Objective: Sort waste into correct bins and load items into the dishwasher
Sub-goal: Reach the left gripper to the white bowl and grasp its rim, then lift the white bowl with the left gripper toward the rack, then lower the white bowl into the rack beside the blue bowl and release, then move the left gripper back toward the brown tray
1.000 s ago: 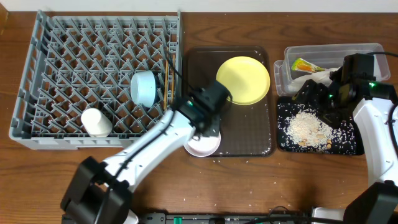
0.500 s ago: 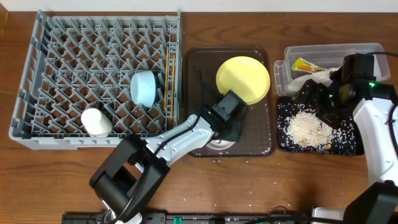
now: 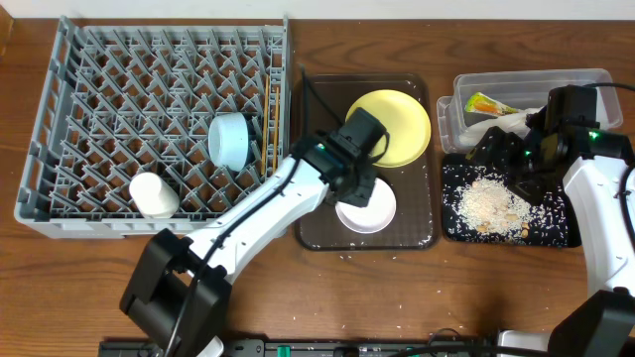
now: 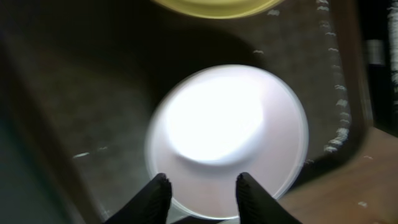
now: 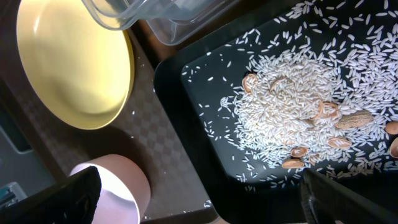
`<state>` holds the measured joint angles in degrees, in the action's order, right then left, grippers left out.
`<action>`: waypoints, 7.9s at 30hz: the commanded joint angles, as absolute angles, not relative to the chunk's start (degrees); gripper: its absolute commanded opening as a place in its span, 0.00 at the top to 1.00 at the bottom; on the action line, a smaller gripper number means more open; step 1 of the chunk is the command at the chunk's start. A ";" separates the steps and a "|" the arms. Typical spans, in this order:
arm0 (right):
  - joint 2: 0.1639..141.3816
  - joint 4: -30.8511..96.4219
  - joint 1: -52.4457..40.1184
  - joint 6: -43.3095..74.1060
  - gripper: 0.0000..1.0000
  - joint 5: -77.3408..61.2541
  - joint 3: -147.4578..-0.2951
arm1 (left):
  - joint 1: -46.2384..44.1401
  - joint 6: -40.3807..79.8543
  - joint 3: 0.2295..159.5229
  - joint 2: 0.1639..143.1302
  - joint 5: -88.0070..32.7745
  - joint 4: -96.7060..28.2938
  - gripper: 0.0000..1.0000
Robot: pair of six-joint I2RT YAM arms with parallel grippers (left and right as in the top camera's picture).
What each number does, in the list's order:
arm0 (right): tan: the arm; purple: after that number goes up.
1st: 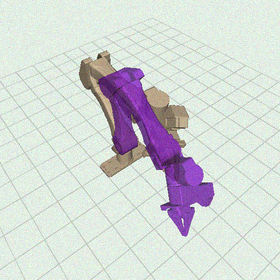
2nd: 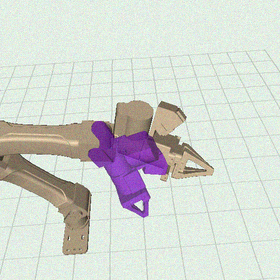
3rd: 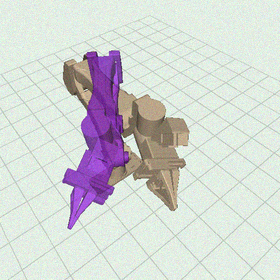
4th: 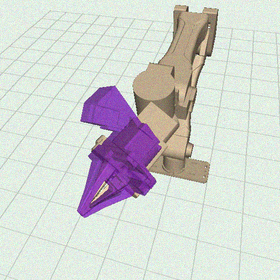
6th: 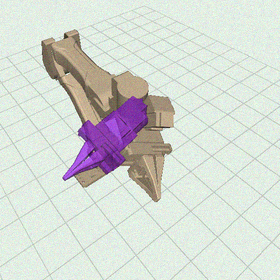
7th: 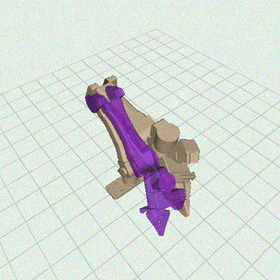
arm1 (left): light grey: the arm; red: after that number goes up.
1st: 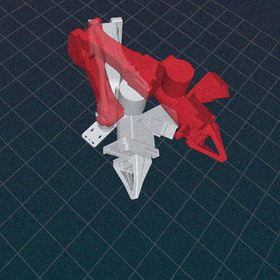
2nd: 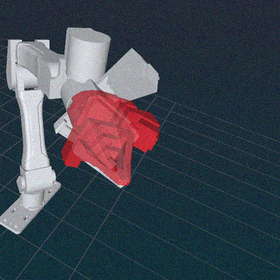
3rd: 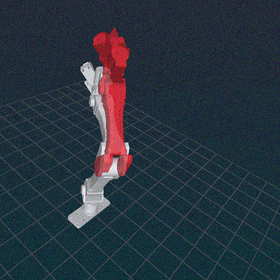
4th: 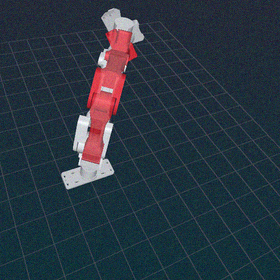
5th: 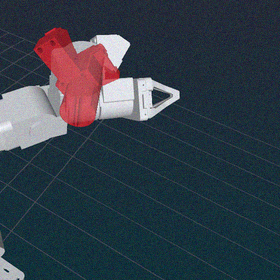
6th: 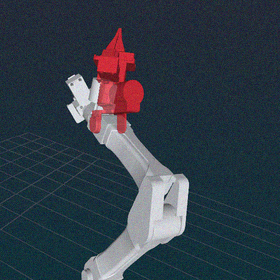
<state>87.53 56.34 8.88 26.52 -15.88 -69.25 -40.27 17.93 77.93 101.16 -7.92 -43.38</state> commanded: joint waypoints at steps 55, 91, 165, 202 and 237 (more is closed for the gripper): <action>87.24 56.40 8.88 26.09 0.01 -15.66 -69.36 | -11.05 2.11 77.14 87.99 67.77 -44.31 0.93; 87.24 56.40 8.88 26.09 0.01 -15.66 -69.36 | -6.15 2.35 77.08 112.03 78.22 -29.85 0.93; 87.24 56.40 8.88 26.09 0.01 -15.66 -69.36 | -6.20 11.53 77.14 92.25 11.90 -40.25 0.88; 87.24 56.40 8.88 26.09 0.01 -15.66 -69.36 | 3.97 5.82 77.25 92.40 -11.42 -40.25 0.83; 87.22 42.35 8.95 30.41 0.01 -19.90 -69.36 | -25.19 12.75 77.17 89.03 -15.62 -42.04 0.30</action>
<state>87.61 46.65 8.88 27.44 -15.84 -68.93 -25.15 12.23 77.28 92.66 -13.61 -39.70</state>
